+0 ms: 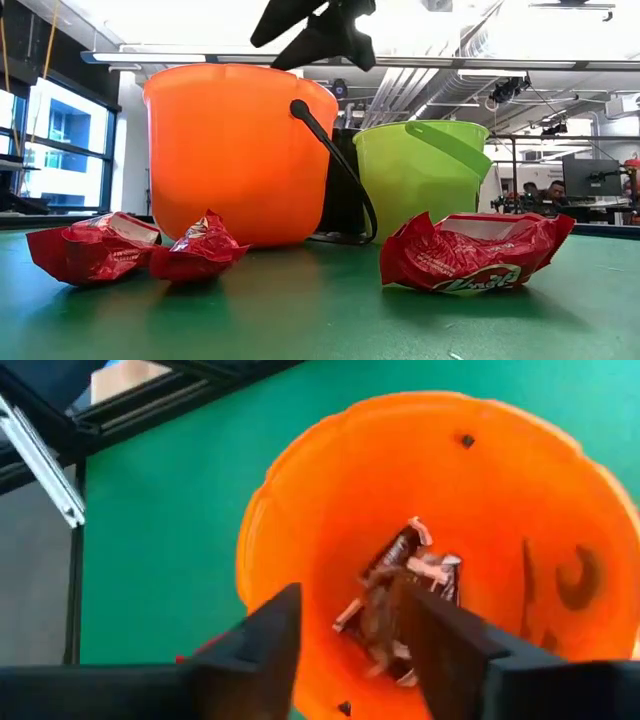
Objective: Sort candy by brand, put in halloween buckets
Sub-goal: Put the brown chocolate bar into orange bucket
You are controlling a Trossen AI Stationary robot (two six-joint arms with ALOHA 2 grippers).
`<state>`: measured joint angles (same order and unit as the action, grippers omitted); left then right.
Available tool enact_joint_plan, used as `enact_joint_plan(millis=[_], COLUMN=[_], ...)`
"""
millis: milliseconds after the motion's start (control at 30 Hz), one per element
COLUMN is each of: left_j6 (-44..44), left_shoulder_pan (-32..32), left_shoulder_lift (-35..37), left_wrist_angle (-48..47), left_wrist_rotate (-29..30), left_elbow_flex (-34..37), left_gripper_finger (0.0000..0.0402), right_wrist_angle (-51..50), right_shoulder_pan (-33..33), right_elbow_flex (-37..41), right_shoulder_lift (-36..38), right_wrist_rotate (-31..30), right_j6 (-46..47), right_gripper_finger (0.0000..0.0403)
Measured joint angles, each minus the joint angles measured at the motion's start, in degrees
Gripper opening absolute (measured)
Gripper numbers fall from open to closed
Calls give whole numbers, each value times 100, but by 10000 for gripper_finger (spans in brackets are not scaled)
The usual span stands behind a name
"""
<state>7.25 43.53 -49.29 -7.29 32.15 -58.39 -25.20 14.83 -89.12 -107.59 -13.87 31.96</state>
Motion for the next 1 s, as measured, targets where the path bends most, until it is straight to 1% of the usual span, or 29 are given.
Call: enact_joint_plan(millis=[100,200,300,367,400,467,533,600,667,767,833,900,1000], left_j6=[-1,-31,259,775,1001,1265,1433,1380,1157,920,737,632,554], left_shoulder_pan=[0,-5,-275,-718,-1044,-1857,-2881,-4044,-5177,-6693,-7469,-8015,-8635], left_shoulder_lift=[109,157,146,155,168,165,100,-104,-402,-1121,-1729,-2353,-3153], left_wrist_angle=[-198,-258,-296,-446,-606,-1196,-1793,-2077,-2173,-2161,-2183,-2228,-2126], left_wrist_rotate=[10,283,624,687,624,176,-518,-1388,-2487,-4093,-4843,-5290,-5731], left_elbow_flex=[0,0,1,0,-10,-142,-413,-693,-926,-1204,-1307,-1380,-1518], left_gripper_finger=[190,190,190,190,190,190,190,190,190,190,190,190,190], right_wrist_angle=[15,47,-117,-505,-725,-1305,-1836,-2346,-2722,-3084,-3163,-3168,-3151], right_shoulder_pan=[-10,-71,-80,-70,-72,-115,-209,-353,-580,-1049,-1376,-1658,-2023], right_elbow_flex=[0,0,-2,-2,-2,-4,-7,-7,-7,-7,-7,-7,-7], right_shoulder_lift=[12,180,506,806,978,1371,1757,2107,2417,2783,2942,3055,3121], right_wrist_rotate=[105,383,498,435,308,-99,-666,-1181,-1476,-1537,-1494,-1398,-1179], right_j6=[162,598,582,447,387,238,99,28,6,-168,-443,-678,-900], right_gripper_finger=[206,237,244,242,240,236,232,228,224,222,220,220,220])
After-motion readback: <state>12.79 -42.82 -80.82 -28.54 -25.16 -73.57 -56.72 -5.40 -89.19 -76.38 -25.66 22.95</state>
